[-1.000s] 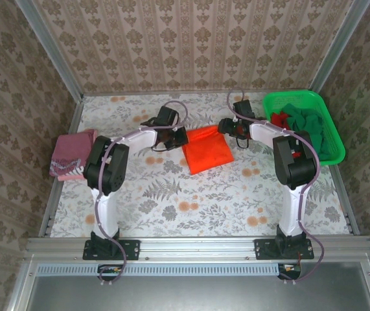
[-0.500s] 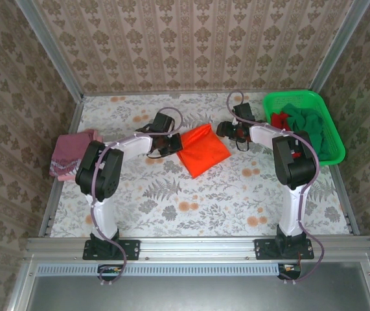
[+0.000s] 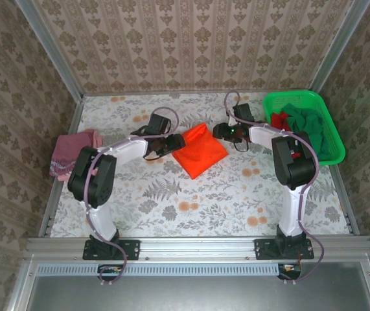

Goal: Fold and stack the t-shirts

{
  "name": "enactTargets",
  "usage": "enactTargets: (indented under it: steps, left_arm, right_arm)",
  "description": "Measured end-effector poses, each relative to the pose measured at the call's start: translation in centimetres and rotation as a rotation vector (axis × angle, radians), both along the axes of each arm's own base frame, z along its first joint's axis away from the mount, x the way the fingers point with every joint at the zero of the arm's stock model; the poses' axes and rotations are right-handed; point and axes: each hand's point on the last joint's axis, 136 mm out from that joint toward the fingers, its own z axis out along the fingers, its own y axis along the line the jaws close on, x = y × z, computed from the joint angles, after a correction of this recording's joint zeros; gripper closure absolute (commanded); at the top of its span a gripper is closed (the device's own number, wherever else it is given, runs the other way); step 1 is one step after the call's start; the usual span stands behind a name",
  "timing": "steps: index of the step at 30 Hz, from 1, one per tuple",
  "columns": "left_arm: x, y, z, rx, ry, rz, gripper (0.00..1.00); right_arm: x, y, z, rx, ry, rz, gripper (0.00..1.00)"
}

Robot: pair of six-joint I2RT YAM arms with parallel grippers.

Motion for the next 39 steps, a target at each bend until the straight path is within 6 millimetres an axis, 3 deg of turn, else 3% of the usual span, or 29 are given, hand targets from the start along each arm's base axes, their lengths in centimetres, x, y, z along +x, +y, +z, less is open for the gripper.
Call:
enactTargets:
  steps: [3, 6, 11, 14, 17, 21, 24, 26, 33, 39]
  left_arm:
    - [0.0, 0.4, 2.9, -0.019, -0.071, 0.008, 0.2]
    - [-0.9, 1.0, 3.7, -0.028, -0.091, 0.017, 0.1]
    - [-3.4, 2.4, -0.4, 0.005, 0.001, 0.036, 0.01]
    - [-4.7, 2.9, -2.3, 0.015, 0.055, 0.042, 0.0]
    - [-4.9, 2.7, -2.8, 0.004, 0.073, 0.039, 0.01]
    - [-4.4, 1.9, -3.1, -0.026, 0.074, 0.022, 0.05]
    - [-3.7, 1.6, -4.1, -0.029, 0.1, 0.017, 0.1]
    - [-3.5, 1.7, -4.2, -0.034, 0.125, 0.019, 0.16]
    - [-3.3, 2.1, -5.0, -0.037, 0.147, 0.023, 0.49]
    - [-3.0, 1.8, -5.1, -0.05, 0.144, 0.015, 0.49]
  right_arm:
    - [-1.4, 1.0, -0.6, 0.017, 0.024, 0.025, 0.71]
    - [-3.0, 1.8, -1.4, 0.034, 0.058, 0.024, 0.78]
    - [-5.7, 3.6, -2.0, 0.07, 0.094, 0.004, 0.78]
    - [-7.3, 4.9, -1.6, 0.067, 0.092, -0.017, 0.71]
    - [-8.3, 5.2, -0.2, 0.049, 0.054, -0.059, 0.58]
    - [-7.6, 3.6, 2.8, 0.032, -0.041, -0.152, 0.43]
    - [-6.5, 2.9, 4.0, 0.041, -0.089, -0.185, 0.4]
    - [-6.2, 2.6, 4.1, 0.043, -0.093, -0.193, 0.39]
    - [-4.8, 3.4, 3.8, 0.063, -0.091, -0.18, 0.39]
    - [-4.9, 4.3, 2.2, 0.082, -0.049, -0.145, 0.38]
